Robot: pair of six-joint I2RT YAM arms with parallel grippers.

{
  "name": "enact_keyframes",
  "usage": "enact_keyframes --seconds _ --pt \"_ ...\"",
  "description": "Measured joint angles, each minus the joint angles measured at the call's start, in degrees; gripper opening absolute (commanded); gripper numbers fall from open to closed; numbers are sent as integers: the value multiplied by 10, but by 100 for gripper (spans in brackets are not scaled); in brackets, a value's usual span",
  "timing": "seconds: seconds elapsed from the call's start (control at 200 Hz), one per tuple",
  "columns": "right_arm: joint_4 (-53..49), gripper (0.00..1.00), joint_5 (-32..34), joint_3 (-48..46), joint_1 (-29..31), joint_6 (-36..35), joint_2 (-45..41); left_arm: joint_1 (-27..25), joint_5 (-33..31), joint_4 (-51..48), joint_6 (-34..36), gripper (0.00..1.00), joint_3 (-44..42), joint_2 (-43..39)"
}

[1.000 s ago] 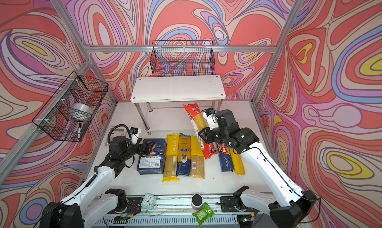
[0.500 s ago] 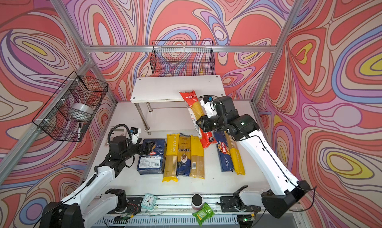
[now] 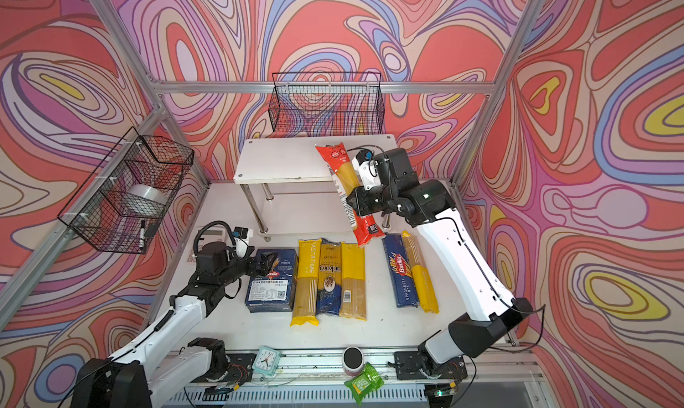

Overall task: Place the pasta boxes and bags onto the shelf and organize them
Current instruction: 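Lift the red-and-clear spaghetti bag with the right gripper toward the shelf, then lower the bag onto the shelf top and open the right gripper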

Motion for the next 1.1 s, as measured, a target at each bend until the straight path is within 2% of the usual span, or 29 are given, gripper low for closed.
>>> enact_keyframes --seconds 0.17,0.521,0.856,1.102 --pt "-29 8 9 76 -19 -11 45 0 0 0 0 100 0 0" --pt "-83 8 21 195 -98 -17 136 0 2 0 0 100 0 -21" --pt "-118 8 59 300 -125 -26 194 0 9 0 2 100 -2 -22" --pt "-91 9 74 308 -130 -21 201 0 8 0 2 100 -7 -32"
